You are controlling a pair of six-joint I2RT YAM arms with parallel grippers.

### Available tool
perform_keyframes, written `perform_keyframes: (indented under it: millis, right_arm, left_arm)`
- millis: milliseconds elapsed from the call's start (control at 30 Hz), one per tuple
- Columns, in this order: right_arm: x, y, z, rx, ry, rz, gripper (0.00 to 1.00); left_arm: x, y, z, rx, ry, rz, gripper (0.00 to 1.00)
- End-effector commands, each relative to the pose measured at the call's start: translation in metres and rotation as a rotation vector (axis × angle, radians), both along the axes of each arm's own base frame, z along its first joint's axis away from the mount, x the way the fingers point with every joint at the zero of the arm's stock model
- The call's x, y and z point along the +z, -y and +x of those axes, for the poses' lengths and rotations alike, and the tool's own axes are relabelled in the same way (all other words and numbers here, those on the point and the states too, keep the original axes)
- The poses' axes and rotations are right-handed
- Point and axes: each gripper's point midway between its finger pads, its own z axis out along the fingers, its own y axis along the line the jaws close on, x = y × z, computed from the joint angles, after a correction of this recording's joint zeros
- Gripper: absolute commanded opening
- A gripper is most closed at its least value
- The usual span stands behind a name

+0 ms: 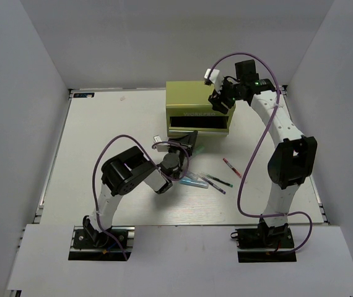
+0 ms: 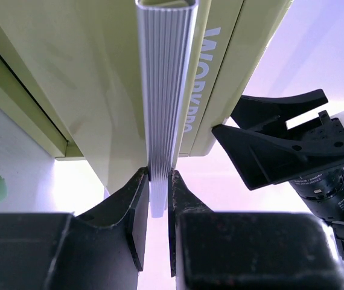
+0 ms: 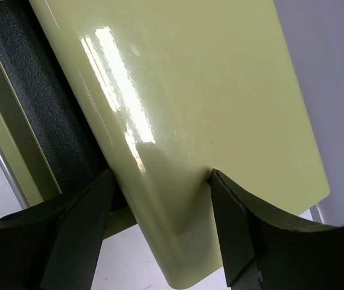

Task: Sort the stationery into containers
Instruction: Open the drawer, then grab a piece of stationery with the right arm

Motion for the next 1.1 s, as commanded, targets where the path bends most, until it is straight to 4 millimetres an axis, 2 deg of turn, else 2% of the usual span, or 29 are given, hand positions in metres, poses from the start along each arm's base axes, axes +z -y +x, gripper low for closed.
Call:
perform_keyframes:
  millis: [0, 33, 67, 200, 233, 267, 300, 367, 400, 467, 500, 533, 600, 667, 733, 800, 833, 867, 900, 933, 967, 1000, 1067]
  right_arm:
    - [-0.037, 0.012, 0.001, -0.068, -0.109, -0.040, 0.72]
    - [-0.036, 0.011, 0.001, -0.063, -0.105, -0.037, 0.74]
    - [-0.037, 0.011, -0.002, -0.054, -0.117, -0.030, 0.74]
    - [-0.022, 0.007, -0.014, -0.011, -0.101, 0.007, 0.76]
    - [-0.020, 0.005, -0.014, -0.002, -0.094, 0.011, 0.76]
    - [-0.024, 0.006, -0.017, 0.007, -0.100, 0.008, 0.78]
    - [-0.015, 0.007, -0.020, 0.011, -0.077, 0.013, 0.78]
    - [-0.018, 0.003, -0.027, 0.044, -0.084, 0.020, 0.78]
    - [-0.010, 0.002, -0.033, 0.056, -0.071, 0.030, 0.78]
    - [-0.011, 0.003, -0.037, 0.069, -0.070, 0.031, 0.78]
    - [0.000, 0.003, -0.040, 0.076, -0.043, 0.039, 0.78]
    - [-0.005, 0.002, -0.045, 0.083, -0.057, 0.037, 0.78]
    - [0.010, 0.004, -0.050, 0.091, -0.015, 0.044, 0.79]
    - [0.012, 0.005, -0.058, 0.100, -0.010, 0.045, 0.79]
    - [0.017, 0.007, -0.065, 0.109, 0.005, 0.045, 0.79]
    - [0.025, 0.008, -0.077, 0.119, 0.022, 0.054, 0.79]
    - [0.026, 0.009, -0.081, 0.123, 0.023, 0.058, 0.79]
    - [0.024, 0.010, -0.090, 0.126, 0.017, 0.061, 0.79]
    - [0.033, 0.011, -0.098, 0.124, 0.035, 0.069, 0.85]
    - [0.036, 0.013, -0.101, 0.110, 0.043, 0.079, 0.90]
    - [0.035, 0.016, -0.101, 0.046, 0.072, 0.118, 0.90]
    - [0.047, 0.025, -0.105, -0.057, 0.084, 0.148, 0.90]
    - [0.030, 0.037, -0.120, -0.131, 0.065, 0.153, 0.90]
  left_arm:
    - [0.020, -0.014, -0.006, 0.040, 0.040, -0.061, 0.25]
    - [0.020, -0.012, -0.007, 0.027, 0.042, -0.059, 0.33]
    - [0.023, -0.011, -0.006, 0.027, 0.048, -0.067, 0.50]
    - [0.028, -0.007, -0.009, 0.001, 0.051, -0.064, 0.58]
    - [0.025, -0.007, -0.011, -0.008, 0.046, -0.056, 0.60]
    - [0.031, -0.010, -0.013, -0.008, 0.052, -0.063, 0.63]
    - [0.033, -0.009, -0.016, -0.022, 0.054, -0.062, 0.67]
    - [0.033, -0.011, -0.022, -0.043, 0.058, -0.046, 0.67]
    - [0.041, -0.010, -0.026, -0.065, 0.074, -0.046, 0.69]
    - [0.041, -0.013, -0.034, -0.085, 0.077, -0.025, 0.70]
    - [0.043, -0.013, -0.037, -0.097, 0.083, -0.015, 0.70]
    - [0.047, -0.014, -0.045, -0.128, 0.095, -0.004, 0.70]
    - [0.051, -0.013, -0.055, -0.173, 0.116, 0.025, 0.70]
    - [0.058, -0.017, -0.067, -0.209, 0.133, 0.052, 0.70]
    - [0.048, -0.017, -0.080, -0.261, 0.131, 0.125, 0.71]
    - [0.056, -0.023, -0.092, -0.292, 0.143, 0.122, 0.71]
    - [0.045, -0.030, -0.097, -0.294, 0.123, 0.155, 0.71]
    - [0.043, -0.034, -0.101, -0.295, 0.116, 0.161, 0.71]
    - [0.045, -0.041, -0.108, -0.303, 0.119, 0.178, 0.71]
    - [0.045, -0.043, -0.113, -0.316, 0.133, 0.208, 0.71]
    - [0.046, -0.049, -0.112, -0.310, 0.140, 0.237, 0.71]
    - [0.050, -0.052, -0.112, -0.307, 0.151, 0.270, 0.71]
    - [0.044, -0.060, -0.116, -0.310, 0.135, 0.439, 0.75]
